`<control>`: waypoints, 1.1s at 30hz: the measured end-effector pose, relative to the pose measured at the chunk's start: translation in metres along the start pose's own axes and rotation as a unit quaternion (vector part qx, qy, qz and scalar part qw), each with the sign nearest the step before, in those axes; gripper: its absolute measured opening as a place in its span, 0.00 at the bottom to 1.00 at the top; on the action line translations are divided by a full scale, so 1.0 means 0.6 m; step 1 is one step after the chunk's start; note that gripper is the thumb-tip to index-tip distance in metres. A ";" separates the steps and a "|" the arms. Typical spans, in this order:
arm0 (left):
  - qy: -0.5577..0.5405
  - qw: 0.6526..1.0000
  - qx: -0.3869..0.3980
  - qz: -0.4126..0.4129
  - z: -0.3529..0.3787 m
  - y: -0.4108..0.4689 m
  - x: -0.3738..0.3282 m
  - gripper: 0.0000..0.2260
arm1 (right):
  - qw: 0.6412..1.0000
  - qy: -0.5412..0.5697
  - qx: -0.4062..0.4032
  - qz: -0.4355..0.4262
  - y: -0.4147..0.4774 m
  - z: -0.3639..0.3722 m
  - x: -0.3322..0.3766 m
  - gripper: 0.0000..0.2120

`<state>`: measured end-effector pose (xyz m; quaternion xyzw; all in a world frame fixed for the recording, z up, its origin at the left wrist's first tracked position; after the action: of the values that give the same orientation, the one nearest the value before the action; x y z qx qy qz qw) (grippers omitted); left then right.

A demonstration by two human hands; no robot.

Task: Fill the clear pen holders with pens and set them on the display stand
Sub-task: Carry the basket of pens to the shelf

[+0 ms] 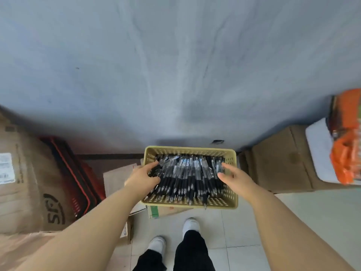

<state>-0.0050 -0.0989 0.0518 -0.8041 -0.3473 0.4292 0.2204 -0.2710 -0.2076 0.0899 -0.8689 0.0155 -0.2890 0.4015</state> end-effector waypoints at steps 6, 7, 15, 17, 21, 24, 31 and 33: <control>0.090 0.977 0.030 0.189 -0.010 -0.131 -0.194 0.28 | 0.984 0.091 -0.155 0.016 -0.242 -0.118 -0.057 0.26; 0.095 0.970 0.036 0.221 -0.001 -0.160 -0.232 0.28 | 0.977 0.110 -0.179 0.020 -0.283 -0.137 -0.074 0.27; 0.177 0.886 0.104 0.416 0.183 -0.404 -0.461 0.29 | 0.914 0.228 -0.327 0.074 -0.593 -0.230 -0.306 0.31; 0.186 0.862 0.140 0.450 0.257 -0.481 -0.492 0.28 | 0.894 0.246 -0.360 0.100 -0.671 -0.231 -0.386 0.32; 0.218 0.807 0.199 0.511 0.437 -0.627 -0.537 0.28 | 0.859 0.275 -0.403 0.158 -0.827 -0.215 -0.553 0.32; 0.257 0.764 0.262 0.531 0.628 -0.780 -0.542 0.27 | 0.814 0.304 -0.437 0.230 -0.971 -0.175 -0.729 0.33; 0.281 0.720 0.363 0.521 0.880 -0.974 -0.481 0.27 | 0.758 0.381 -0.437 0.297 -1.156 -0.079 -0.921 0.31; 0.295 0.703 0.385 0.520 0.957 -1.050 -0.455 0.28 | 0.731 0.392 -0.451 0.328 -1.217 -0.046 -0.994 0.31</control>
<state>-0.8287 0.1463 0.3028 -0.7876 0.4048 0.3126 0.3437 -0.9312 0.4225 0.3278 -0.6981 0.5846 -0.4133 -0.0094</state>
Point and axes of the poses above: each hand's wrist, its own y-axis towards the middle knuckle, its own z-axis out of the palm, x = y × z, the point moved 4 cm from there along y, towards the middle knuckle, and after that the axes turned 1 degree about z, right-handed, at the moved point
